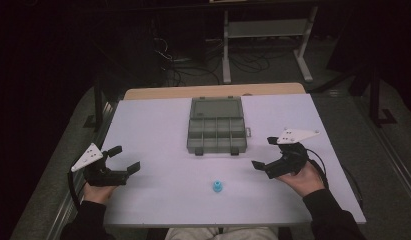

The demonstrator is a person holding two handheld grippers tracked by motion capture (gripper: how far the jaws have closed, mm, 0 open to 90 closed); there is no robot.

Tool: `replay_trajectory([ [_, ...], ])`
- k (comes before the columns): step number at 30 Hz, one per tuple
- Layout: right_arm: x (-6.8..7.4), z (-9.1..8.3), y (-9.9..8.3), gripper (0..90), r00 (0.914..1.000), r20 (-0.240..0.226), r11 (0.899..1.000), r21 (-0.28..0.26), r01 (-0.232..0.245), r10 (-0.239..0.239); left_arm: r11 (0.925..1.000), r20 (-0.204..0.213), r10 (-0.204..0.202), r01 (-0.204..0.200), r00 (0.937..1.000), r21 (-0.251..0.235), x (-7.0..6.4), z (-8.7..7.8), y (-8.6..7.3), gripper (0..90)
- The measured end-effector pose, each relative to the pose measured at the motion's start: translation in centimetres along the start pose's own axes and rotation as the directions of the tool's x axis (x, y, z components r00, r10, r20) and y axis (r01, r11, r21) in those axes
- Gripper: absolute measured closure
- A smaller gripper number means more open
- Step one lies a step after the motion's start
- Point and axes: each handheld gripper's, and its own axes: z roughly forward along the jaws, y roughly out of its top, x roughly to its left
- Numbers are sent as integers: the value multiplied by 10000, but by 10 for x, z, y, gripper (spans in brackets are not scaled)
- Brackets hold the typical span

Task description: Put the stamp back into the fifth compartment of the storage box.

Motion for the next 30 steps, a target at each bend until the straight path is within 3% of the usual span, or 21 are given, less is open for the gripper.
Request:
replay_trajectory([
  [14, 17, 17, 6, 0, 9976, -558, 9986, 292, 436, -419, 10000, 27, -1, 1, 10000, 23, 0, 1, 0, 0],
  [30, 34, 36, 10, 0, 9872, -1338, 9923, 759, 975, -868, 10000, 32, -12, 12, 10000, -21, 0, 0, 0, 0],
])
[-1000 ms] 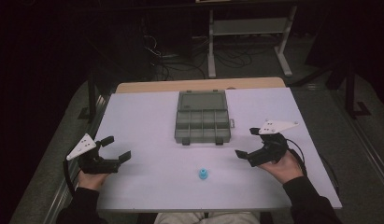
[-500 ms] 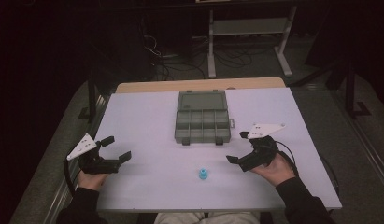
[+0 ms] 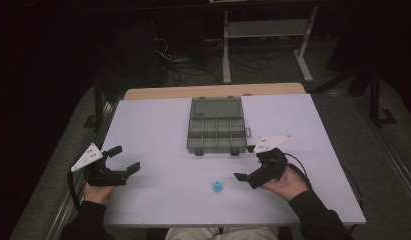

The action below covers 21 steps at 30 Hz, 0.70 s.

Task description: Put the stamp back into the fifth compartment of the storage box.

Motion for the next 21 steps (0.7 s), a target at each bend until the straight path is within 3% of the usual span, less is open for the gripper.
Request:
replay_trajectory([
  [21, 9, 28, 7, 0, 9944, -1026, 9930, 1119, 372, -257, 10000, 76, 2, -2, 10000, 85, 0, 1, -1, 0],
])
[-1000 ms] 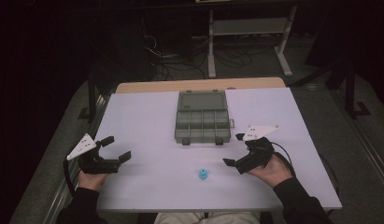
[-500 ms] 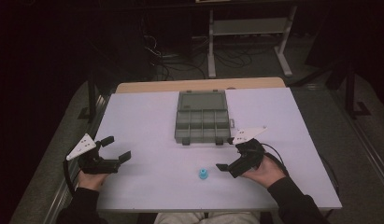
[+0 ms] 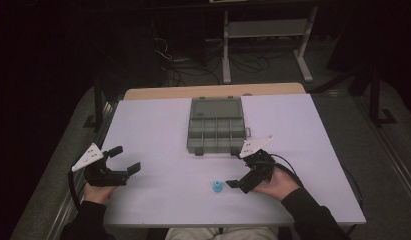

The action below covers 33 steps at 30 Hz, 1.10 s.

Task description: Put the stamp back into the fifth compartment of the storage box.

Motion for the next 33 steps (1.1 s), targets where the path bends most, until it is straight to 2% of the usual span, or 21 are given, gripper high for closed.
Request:
replay_trajectory([
  [13, 3, 10, 2, 0, 9993, -215, 9989, 355, 300, -292, 10000, 10, 21, -21, 10000, -12, 0, 0, 0, 0],
  [25, 8, 27, 9, 0, 9968, -539, 9944, 850, 630, -585, 10000, 7, 18, -18, 10000, -29, -1, 0, 0, 0],
  [28, 8, 29, 10, 56, 9949, -749, 9928, 935, 743, -674, 10000, -5, 35, -35, 10000, -35, -1, -1, 0, 0],
  [33, 10, 32, 12, 86, 9943, -714, 9909, 1026, 867, -796, 10000, -26, 58, -58, 10000, -42, -1, -1, 0, 0],
])
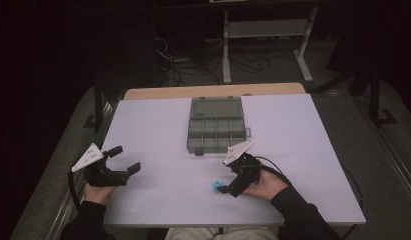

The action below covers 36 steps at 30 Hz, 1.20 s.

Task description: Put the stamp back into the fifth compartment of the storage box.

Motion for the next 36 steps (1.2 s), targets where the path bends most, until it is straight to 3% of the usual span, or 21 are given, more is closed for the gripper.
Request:
replay_trajectory([
  [12, 6, 10, 5, 259, 9987, -228, 9972, 582, 462, -449, 10000, 13, 13, -13, 10000, 17, 0, 0, 0, 0],
  [25, 7, 15, 6, 557, 9954, -803, 9950, 800, 594, -529, 10000, 1, 33, -33, 10000, 41, -1, 1, 0, 0],
  [32, 6, 18, 7, 710, 9965, -667, 9946, 873, 567, -510, 10000, 3, 15, -15, 10000, 36, -1, 1, -1, 0],
  [36, 6, 16, 10, 712, 9958, -770, 9946, 873, 555, -488, 10000, 5, 8, -8, 10000, 40, -1, 1, -1, 0],
])
